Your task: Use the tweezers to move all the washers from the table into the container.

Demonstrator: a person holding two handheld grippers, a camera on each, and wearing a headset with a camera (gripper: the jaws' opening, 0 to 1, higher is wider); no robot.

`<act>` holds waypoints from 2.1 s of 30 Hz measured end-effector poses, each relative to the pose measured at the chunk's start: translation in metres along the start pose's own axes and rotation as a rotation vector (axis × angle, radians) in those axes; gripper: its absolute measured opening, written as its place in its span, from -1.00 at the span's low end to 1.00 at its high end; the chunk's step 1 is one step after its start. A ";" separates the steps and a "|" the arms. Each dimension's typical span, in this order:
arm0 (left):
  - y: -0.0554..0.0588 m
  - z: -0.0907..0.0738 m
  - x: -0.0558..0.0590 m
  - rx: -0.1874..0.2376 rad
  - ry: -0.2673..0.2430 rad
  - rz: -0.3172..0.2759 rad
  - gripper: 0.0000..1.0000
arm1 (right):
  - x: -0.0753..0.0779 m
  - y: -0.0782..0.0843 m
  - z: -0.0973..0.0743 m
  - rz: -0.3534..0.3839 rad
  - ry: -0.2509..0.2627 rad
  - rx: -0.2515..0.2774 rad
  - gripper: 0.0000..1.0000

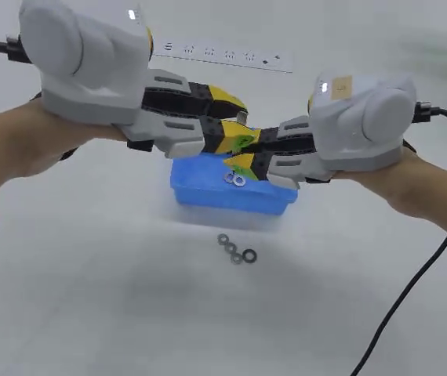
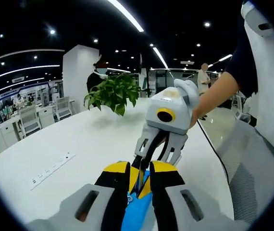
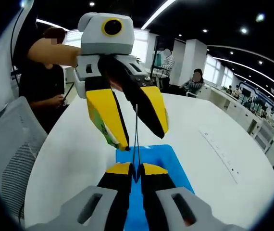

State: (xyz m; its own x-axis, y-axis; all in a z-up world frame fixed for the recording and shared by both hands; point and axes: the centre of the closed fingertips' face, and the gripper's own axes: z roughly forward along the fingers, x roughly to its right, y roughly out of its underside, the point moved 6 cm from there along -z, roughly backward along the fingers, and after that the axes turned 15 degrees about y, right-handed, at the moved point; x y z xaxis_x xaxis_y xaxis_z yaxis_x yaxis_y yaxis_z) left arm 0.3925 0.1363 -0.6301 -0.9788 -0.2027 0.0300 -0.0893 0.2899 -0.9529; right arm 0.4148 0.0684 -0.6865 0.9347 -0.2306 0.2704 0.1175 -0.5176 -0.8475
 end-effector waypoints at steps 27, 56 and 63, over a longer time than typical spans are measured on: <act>-0.014 0.003 0.020 -0.116 -0.047 0.150 -0.90 | -0.005 -0.014 -0.014 -0.021 0.054 -0.008 -0.73; -0.010 -0.016 0.075 -0.010 -0.107 0.184 -0.90 | -0.023 0.018 -0.100 0.112 0.181 -0.043 -0.42; 0.014 -0.004 0.087 -0.051 -0.070 0.150 -0.89 | -0.040 0.037 -0.110 0.135 0.128 -0.053 -0.29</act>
State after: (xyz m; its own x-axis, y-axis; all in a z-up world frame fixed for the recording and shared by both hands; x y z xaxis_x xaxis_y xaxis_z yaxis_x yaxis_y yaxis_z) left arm 0.3057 0.1264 -0.6400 -0.9666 -0.2181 -0.1343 0.0458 0.3686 -0.9285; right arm 0.3446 -0.0317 -0.6783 0.8901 -0.4019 0.2150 -0.0267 -0.5167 -0.8557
